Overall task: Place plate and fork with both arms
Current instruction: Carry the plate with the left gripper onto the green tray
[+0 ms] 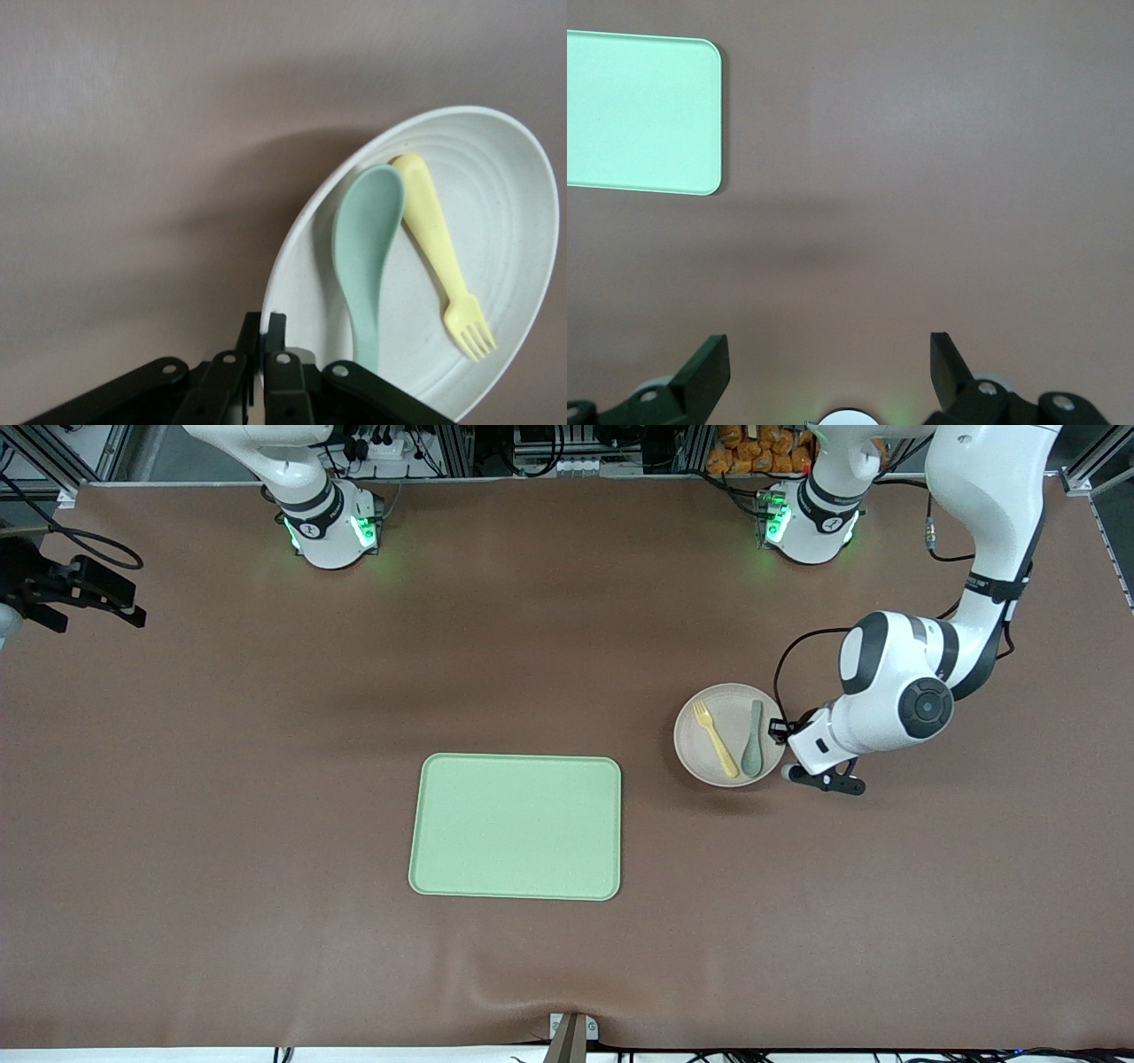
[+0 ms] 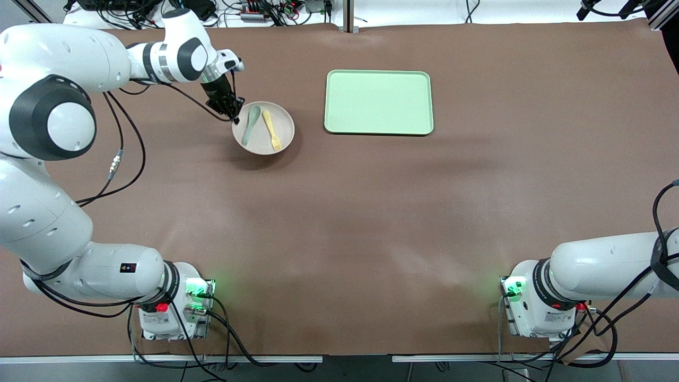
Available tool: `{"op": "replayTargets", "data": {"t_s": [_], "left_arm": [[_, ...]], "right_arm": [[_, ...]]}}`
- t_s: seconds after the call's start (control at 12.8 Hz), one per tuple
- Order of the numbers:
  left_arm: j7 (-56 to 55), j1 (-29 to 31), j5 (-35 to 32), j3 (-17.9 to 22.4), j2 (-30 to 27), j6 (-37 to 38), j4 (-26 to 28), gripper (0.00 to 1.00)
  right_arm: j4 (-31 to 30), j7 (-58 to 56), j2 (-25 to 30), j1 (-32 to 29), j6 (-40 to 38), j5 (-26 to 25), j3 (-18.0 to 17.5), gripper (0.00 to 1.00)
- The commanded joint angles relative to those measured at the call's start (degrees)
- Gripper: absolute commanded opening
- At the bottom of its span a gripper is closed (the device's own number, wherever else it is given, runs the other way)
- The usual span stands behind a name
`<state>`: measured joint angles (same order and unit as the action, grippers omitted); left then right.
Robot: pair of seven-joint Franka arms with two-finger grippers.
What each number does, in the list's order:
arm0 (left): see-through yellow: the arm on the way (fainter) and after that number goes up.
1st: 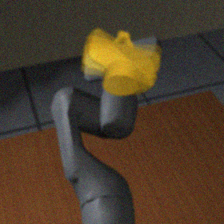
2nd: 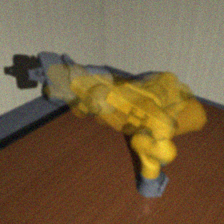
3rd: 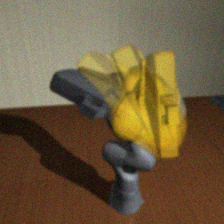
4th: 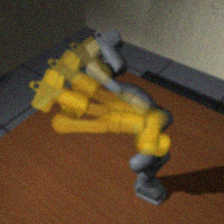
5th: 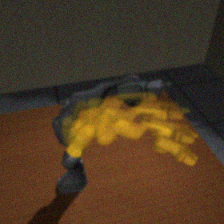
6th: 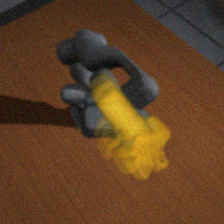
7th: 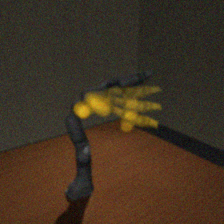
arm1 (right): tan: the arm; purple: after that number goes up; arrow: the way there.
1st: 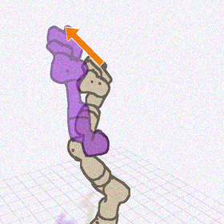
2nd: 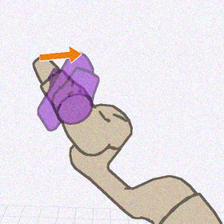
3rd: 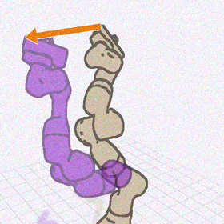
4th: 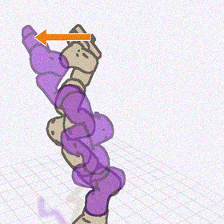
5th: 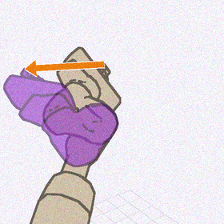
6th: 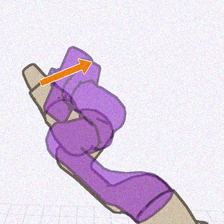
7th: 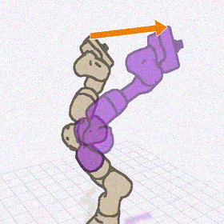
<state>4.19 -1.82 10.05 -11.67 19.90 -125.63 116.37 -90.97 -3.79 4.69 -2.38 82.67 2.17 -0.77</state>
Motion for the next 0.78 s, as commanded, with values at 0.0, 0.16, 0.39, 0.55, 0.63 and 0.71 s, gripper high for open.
{"op": "replayTargets", "data": {"t_s": [0.0,0.16,0.39,0.55,0.63,0.71], "left_arm": [[1.7,-0.7,3.7,-0.3,3.9,4.8,-9.4,0.00],[-0.1,-3.8,4.7,-0.5,9.1,8.5,-18.5,0.00],[-7.9,-8.1,5.9,-0.4,15.5,10.0,-28.5,0.00],[-12.2,-11.3,7.0,-0.5,19.4,9.9,-33.4,0.00],[-14.4,-13.0,7.0,-0.4,21.7,9.9,-36.8,0.00],[-16.9,-14.2,7.0,-0.4,23.7,9.4,-39.0,0.00]], "right_arm": [[0.0,-0.8,0.1,-0.8,-0.3,1.1,-0.2,1.00],[0.0,-0.8,0.1,-0.8,-0.3,1.1,-0.2,1.00],[0.0,-0.8,0.1,-0.8,-0.3,1.1,-0.2,1.00],[0.0,-0.8,0.1,-0.8,-0.3,1.1,-0.2,1.00],[0.0,-0.8,0.1,-0.8,-0.3,1.1,-0.2,1.00],[0.0,-0.8,0.1,-0.8,-0.3,1.1,-0.2,1.00]]}}
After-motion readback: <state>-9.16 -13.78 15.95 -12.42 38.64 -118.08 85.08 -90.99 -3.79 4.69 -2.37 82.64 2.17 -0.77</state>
